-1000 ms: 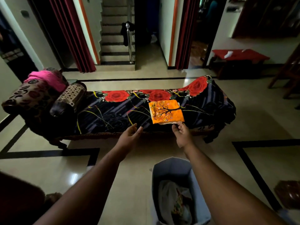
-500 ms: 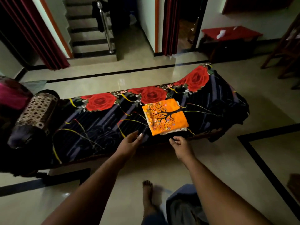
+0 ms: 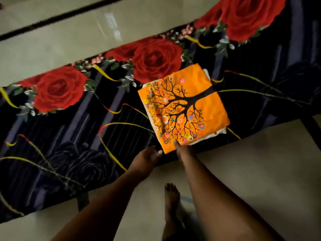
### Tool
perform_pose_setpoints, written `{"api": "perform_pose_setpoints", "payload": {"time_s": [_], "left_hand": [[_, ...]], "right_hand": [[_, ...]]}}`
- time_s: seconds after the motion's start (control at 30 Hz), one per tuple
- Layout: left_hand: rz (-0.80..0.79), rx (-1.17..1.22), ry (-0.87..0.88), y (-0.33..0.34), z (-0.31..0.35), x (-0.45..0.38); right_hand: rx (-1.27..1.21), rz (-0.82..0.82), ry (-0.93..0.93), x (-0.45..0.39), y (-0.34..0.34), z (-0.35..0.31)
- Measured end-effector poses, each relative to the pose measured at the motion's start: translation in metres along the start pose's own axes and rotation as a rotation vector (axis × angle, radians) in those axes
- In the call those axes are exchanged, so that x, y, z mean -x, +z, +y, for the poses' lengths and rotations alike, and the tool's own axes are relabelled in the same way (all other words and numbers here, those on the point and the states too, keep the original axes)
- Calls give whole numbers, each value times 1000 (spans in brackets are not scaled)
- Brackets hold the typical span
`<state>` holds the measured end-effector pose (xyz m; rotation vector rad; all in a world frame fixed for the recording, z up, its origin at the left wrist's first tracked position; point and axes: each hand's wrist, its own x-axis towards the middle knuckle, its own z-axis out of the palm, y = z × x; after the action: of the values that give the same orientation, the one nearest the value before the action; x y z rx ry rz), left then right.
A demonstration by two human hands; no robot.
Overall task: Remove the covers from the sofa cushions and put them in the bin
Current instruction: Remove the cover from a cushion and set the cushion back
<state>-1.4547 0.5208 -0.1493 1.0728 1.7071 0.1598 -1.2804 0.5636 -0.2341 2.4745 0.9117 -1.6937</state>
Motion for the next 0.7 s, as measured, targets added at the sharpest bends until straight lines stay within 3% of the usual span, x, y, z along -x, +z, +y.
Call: {"api": "perform_pose_setpoints", "payload": {"time_s": [0.07,0.2,0.27,0.33,0.43,0.53,0.63,0.7], "left_hand": [[-20,-35,-25,7,2,-30],[-63,-98,-10,15,9,-58],[-85,-124,14,12,16,-60],[-98,-236,102,4,21,-60],[-54,-636,271,-12,40,-44],[8,-815,518,-30,95,-16],[-26,-798,674,-46,164,19],[-65,-539,659,-58,204,50]], "right_hand": [[-50,-70,86,-36,18,-3],[-443,-201,296,-56,29,-3],[-587,-235,294,-54,24,-1],[-654,-121,146,-44,17,-2],[-800,76,-161,13,-9,-15],[-1082,35,-304,90,-42,-36],[-1296,29,-386,155,-84,-50],[-1372,92,-418,200,-114,-51]]}}
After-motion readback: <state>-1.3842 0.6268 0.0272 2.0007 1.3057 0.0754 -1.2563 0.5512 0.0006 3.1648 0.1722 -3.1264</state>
